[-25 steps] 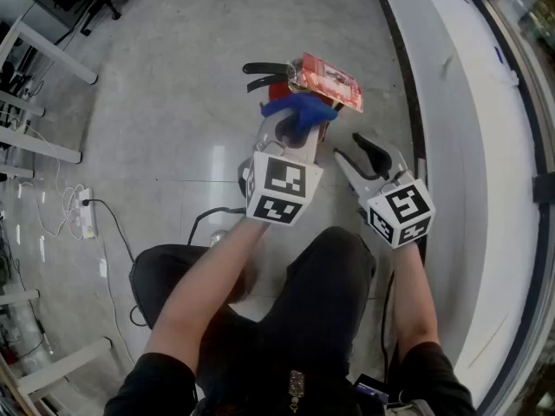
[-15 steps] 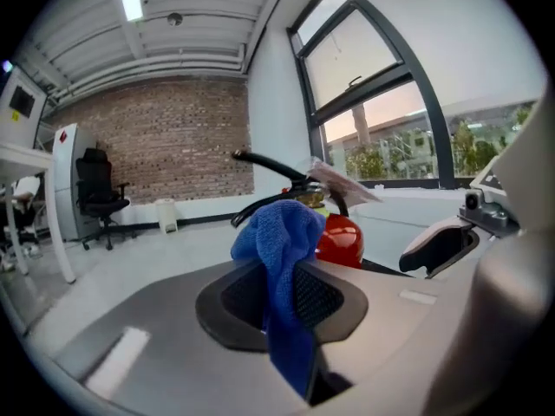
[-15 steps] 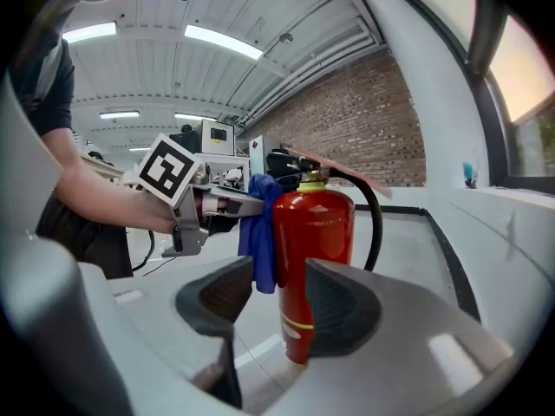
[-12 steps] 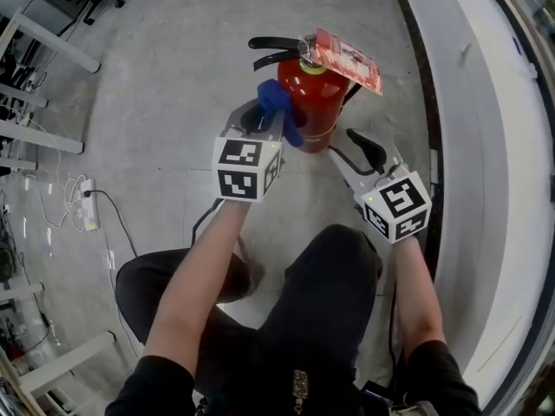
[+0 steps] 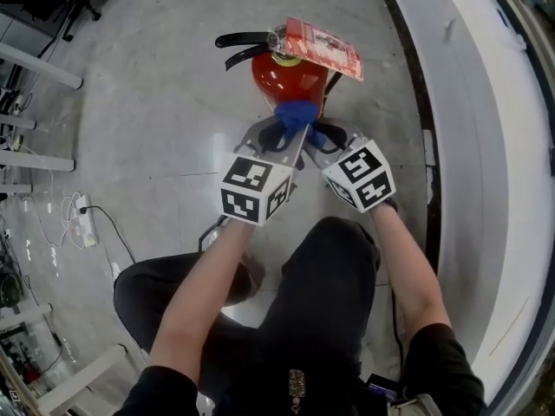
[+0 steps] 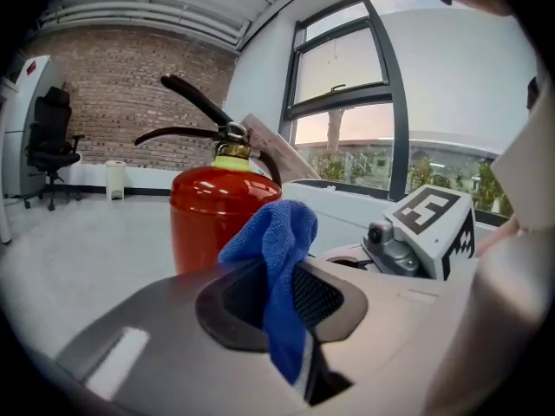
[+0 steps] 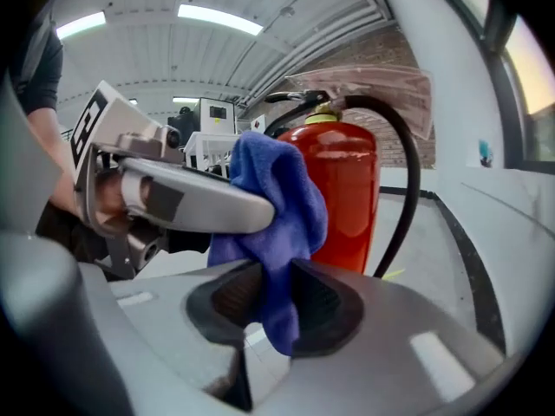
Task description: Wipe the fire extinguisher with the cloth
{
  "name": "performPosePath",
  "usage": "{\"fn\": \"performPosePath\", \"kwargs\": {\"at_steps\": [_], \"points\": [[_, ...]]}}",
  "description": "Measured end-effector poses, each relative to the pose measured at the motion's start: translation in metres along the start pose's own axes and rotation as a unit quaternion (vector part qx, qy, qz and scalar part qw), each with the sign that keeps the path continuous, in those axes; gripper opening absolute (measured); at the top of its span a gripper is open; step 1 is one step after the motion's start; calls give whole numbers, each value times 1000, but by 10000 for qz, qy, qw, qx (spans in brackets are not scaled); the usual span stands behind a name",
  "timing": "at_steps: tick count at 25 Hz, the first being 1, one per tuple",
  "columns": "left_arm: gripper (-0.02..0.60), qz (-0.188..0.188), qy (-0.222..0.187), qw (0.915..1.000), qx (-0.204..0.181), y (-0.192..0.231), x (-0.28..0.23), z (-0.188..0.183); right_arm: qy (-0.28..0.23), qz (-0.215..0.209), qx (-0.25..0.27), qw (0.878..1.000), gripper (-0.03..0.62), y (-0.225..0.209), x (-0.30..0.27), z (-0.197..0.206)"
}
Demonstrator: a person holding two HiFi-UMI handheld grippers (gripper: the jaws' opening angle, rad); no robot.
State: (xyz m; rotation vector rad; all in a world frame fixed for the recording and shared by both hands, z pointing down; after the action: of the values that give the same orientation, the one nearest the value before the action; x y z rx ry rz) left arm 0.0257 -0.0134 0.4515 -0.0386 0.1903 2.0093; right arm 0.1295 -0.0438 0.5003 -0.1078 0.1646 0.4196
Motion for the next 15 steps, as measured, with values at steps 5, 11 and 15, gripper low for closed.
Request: {"fn": "performPosePath", "kwargs": {"at_steps": [5, 11, 15], "points": [[87, 182, -227, 9995, -155, -7, -1, -8, -465, 528, -44, 9975, 35, -20, 14, -20], [179, 307, -192, 9987, -360, -15, -4, -9, -1340, 1270, -412, 9819, 34, -58, 37, -47], [178, 81, 196, 9993, -310, -2, -4, 3, -1575, 1334, -567, 9768, 34, -74, 31, -59]]}}
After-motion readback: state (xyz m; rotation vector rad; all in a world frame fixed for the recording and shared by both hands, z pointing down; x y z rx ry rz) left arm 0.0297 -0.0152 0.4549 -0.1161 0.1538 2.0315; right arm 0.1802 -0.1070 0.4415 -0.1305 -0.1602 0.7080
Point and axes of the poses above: the fingertips, and each gripper's own axes: x backward along the fingers, y to its left, z out of its underside, the point moved 8 cm from there along x, backward along the fingers, and after that the axes turned 15 degrees about -y, right-handed, at the moved point
